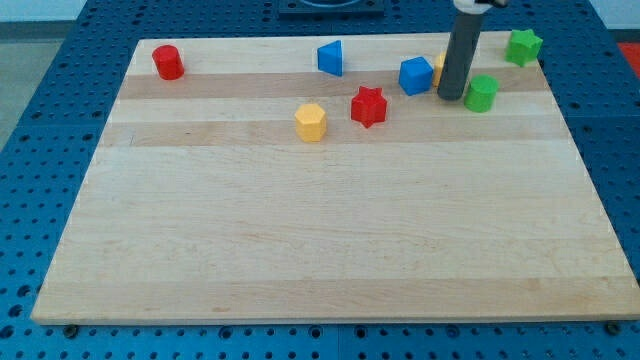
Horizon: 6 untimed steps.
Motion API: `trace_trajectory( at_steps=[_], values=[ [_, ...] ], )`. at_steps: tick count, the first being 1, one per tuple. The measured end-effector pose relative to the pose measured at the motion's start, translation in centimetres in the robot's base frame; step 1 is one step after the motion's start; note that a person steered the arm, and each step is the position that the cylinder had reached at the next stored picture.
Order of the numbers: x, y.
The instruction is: Move your arm towards green star
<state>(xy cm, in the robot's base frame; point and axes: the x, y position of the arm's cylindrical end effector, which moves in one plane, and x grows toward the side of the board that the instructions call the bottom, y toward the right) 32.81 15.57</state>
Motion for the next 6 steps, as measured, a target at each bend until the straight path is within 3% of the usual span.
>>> trace_trajectory(
  at_steps=[2, 4, 5, 6],
  values=[
    [-8.0, 5.3],
    [-11.5, 7.4],
    [-12.5, 14.9],
    [-12.4, 18.6]
  ],
)
